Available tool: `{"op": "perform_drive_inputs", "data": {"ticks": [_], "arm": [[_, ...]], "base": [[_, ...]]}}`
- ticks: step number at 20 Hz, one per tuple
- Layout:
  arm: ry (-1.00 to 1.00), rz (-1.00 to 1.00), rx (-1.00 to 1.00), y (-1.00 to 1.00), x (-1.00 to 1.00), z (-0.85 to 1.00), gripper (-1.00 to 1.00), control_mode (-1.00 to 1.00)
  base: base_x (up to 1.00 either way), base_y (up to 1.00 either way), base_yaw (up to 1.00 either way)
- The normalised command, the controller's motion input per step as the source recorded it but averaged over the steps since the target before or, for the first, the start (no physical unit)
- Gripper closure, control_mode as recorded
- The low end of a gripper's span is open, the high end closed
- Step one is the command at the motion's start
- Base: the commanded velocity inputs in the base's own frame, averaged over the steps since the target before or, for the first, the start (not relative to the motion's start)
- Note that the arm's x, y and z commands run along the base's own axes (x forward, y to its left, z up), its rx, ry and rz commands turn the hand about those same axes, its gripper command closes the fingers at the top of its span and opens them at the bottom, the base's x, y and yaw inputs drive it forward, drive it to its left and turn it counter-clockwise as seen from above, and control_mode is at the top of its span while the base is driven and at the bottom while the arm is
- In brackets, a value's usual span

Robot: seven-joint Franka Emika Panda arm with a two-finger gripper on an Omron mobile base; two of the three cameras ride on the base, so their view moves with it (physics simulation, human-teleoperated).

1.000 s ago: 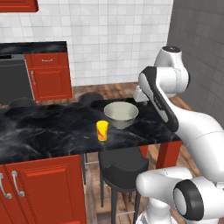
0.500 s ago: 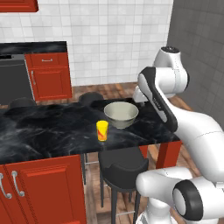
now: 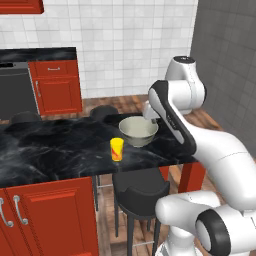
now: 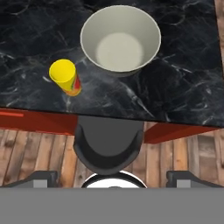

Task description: Place the cup inside the bowl on the dining table and move the bowl to any counter.

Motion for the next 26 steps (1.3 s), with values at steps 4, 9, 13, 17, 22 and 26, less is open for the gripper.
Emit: {"op": "perform_drive_inputs", "data": {"ticks": [4,9,13,17,22,26], "arm": [[0.0,-0.01,0.0,0.29,0.0,-0.01,-1.0,-1.0],[0.0,-0.01,0.0,0.26,0.02,0.0,-1.0,-1.0],[0.0,-0.01,0.01,0.22,0.0,0.0,-1.0,-1.0],[0.0,0.0,0.06,0.21,0.03,0.0,-1.0,-1.0],[0.0,-0.01,0.08,0.17,0.03,0.0,-1.0,-1.0],[-0.01,0.0,0.07,0.13,0.08,0.0,-1.0,-1.0]], "base": [[0.0,0.0,0.0],[0.0,0.0,0.0],[0.0,0.0,0.0],[0.0,0.0,0.0],[0.0,0.0,0.0],[0.0,0.0,0.0]]}}
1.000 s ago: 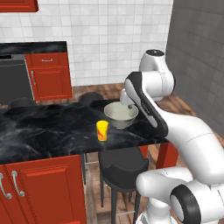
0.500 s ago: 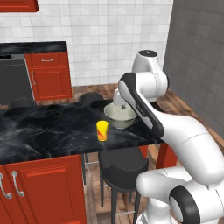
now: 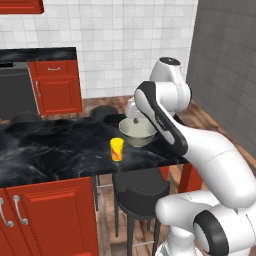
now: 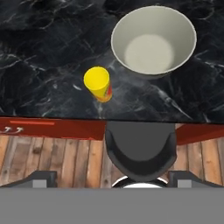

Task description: Place the cup inside the bowl on the dining table and move the bowl to any counter.

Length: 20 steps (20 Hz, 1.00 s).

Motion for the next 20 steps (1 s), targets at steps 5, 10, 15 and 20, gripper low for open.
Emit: {"op": "perform_drive_inputs", "data": {"ticks": [5,10,15,20], "arm": [[-0.01,0.0,0.02,0.14,0.21,0.0,-1.0,-1.0],[-0.03,0.0,0.01,0.11,0.23,0.0,-1.0,-1.0],[-0.05,0.0,0.0,0.04,0.28,0.0,-1.0,-1.0],[-0.03,0.0,0.0,0.01,0.21,0.0,-1.0,-1.0]], "base": [[0.0,0.0,0.0],[0.0,0.0,0.0],[0.0,0.0,0.0],[0.0,0.0,0.0]]}}
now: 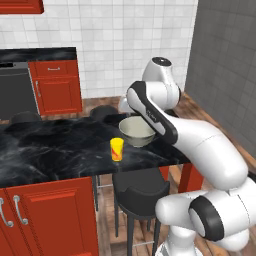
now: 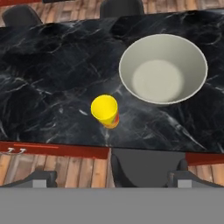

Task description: Place the cup inside the bowl on the dining table and move the bowl to any counter.

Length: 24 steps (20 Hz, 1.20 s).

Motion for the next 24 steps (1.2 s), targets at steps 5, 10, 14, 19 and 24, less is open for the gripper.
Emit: {"op": "perform_drive_inputs", "data": {"ticks": [5,10,14,19,24], "arm": [[-0.02,0.0,0.0,0.0,0.17,0.0,-1.0,-1.0],[0.0,0.0,0.0,0.02,0.15,0.0,-1.0,-1.0],[0.0,0.0,0.0,0.01,0.14,0.0,-1.0,-1.0],[-0.01,0.0,0.0,0.0,0.11,0.0,-1.0,-1.0],[0.0,0.0,0.0,0.0,0.05,0.0,-1.0,-1.0]], "base": [[0.0,0.0,0.0],[0.0,0.0,0.0],[0.0,0.0,0.0],[0.0,0.0,0.0],[0.0,0.0,0.0]]}}
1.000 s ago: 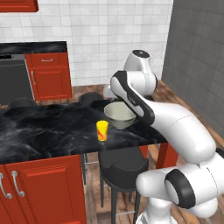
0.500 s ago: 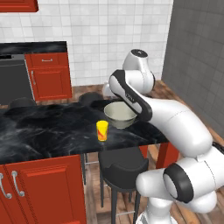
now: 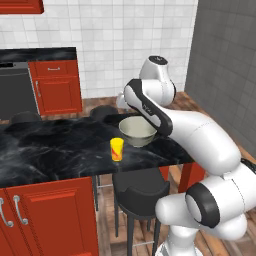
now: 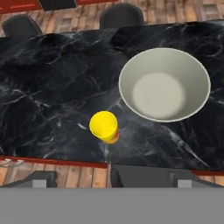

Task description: Place the cup inside the bowl on the dining table and move the bowl to any counter.

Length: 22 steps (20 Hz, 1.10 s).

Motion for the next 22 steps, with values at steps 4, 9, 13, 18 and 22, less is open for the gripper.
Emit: {"op": "perform_drive_inputs", "data": {"ticks": [4,9,13,18,22], "arm": [[0.0,0.0,0.0,0.0,0.0,-0.12,-1.0,-1.0],[0.0,0.0,0.05,0.0,0.0,-0.16,-1.0,-1.0],[0.0,0.0,0.04,0.0,0.0,-0.07,-1.0,-1.0],[0.0,-0.01,0.02,0.0,0.0,0.0,-1.0,-1.0],[0.01,0.0,0.0,0.0,0.0,0.0,-1.0,-1.0]], "base": [[0.0,0.0,0.0],[0.0,0.0,0.0],[0.0,0.0,0.0],[0.0,0.0,0.0],[0.0,0.0,0.0]]}}
